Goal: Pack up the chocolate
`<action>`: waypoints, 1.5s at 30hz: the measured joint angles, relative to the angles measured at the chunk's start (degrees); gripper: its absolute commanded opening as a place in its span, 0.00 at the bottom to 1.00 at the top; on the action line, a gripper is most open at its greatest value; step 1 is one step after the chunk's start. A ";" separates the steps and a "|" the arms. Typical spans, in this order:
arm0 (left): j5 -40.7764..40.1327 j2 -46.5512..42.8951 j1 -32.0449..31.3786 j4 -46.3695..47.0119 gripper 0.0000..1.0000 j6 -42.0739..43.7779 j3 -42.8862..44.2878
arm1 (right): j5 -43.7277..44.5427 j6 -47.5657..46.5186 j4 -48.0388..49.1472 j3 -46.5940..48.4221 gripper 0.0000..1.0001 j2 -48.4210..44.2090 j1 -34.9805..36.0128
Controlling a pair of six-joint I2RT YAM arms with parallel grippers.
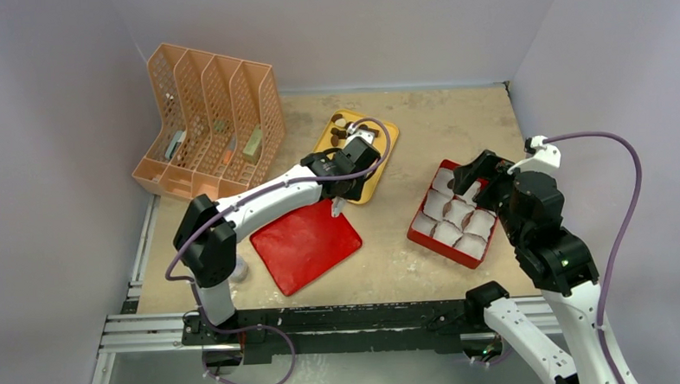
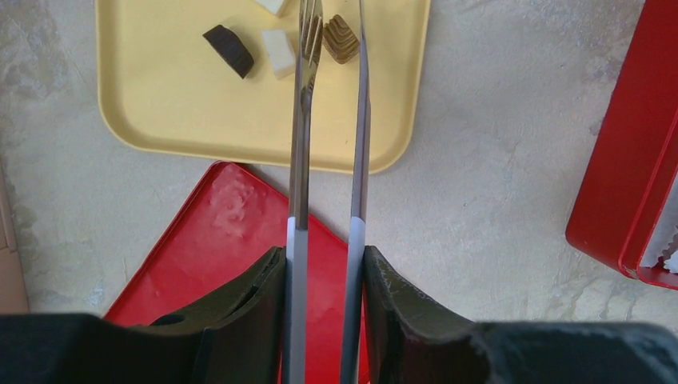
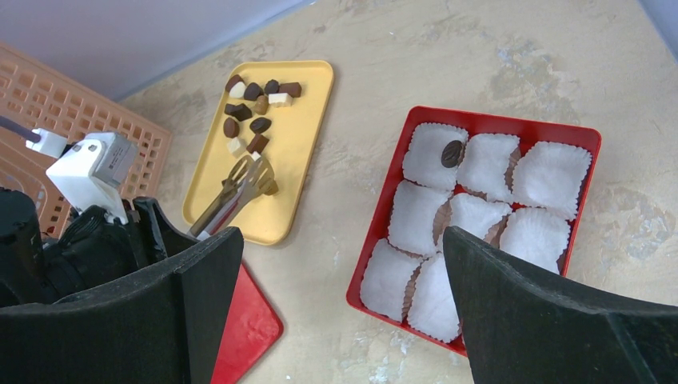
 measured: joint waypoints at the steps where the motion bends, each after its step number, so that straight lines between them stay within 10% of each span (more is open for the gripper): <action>1: 0.00 0.04 0.00 0.00 0.36 0.02 -0.04 | 0.00 0.00 0.00 0.00 0.97 0.00 0.00; 45: 7.93 -1.66 -0.15 4.26 0.25 0.17 -0.81 | 0.00 0.00 0.31 -0.24 0.97 -0.11 0.00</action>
